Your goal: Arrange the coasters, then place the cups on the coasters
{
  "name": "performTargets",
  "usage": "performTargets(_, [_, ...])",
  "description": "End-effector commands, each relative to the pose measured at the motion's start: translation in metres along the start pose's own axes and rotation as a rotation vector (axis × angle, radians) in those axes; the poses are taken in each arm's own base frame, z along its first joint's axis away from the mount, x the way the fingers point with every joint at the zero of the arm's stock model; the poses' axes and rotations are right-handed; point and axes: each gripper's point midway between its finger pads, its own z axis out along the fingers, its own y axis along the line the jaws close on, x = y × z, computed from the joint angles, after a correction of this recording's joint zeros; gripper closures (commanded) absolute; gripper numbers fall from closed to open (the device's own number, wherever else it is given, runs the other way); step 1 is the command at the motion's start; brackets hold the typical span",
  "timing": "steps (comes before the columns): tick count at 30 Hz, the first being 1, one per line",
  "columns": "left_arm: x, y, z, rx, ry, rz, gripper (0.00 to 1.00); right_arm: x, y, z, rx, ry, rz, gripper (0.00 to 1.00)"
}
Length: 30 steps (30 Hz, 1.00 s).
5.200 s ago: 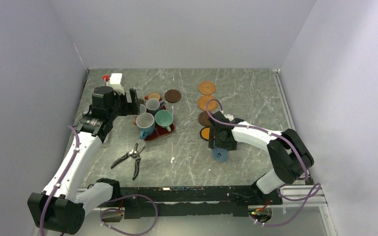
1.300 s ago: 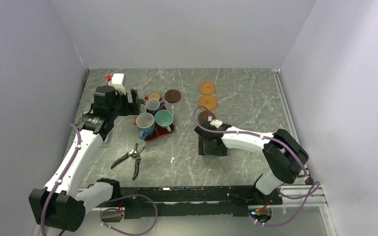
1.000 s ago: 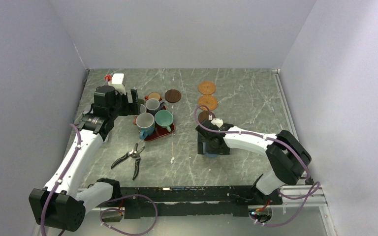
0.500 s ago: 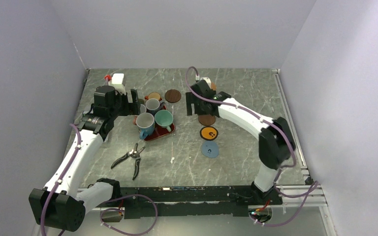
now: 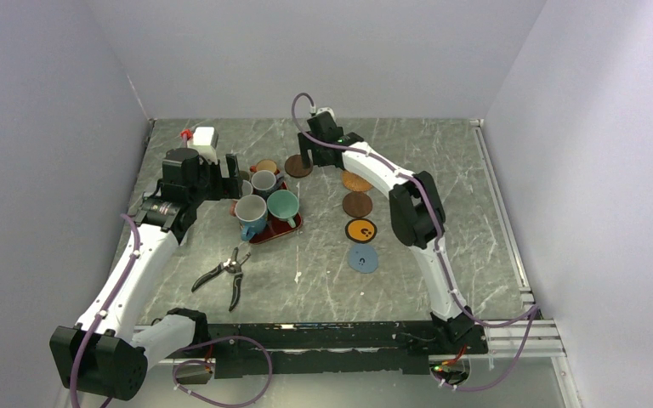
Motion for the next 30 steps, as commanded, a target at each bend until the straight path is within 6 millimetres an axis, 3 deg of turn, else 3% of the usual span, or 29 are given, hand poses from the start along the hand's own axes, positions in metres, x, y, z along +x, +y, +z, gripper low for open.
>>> performTargets(1, [-0.018, -0.005, -0.007, 0.017, -0.057, 0.0, 0.06, -0.042, 0.01, 0.005, -0.032, -0.104, -0.037, 0.17])
performTargets(13, [-0.019, -0.005, -0.009, 0.018, -0.062, -0.001, 0.06, -0.02, 0.005, 0.041, -0.013, -0.081, -0.136, 0.17])
performTargets(30, [-0.019, -0.005, -0.008, 0.017, -0.061, 0.0, 0.06, 0.015, -0.008, 0.051, 0.026, 0.004, -0.198, 0.17])
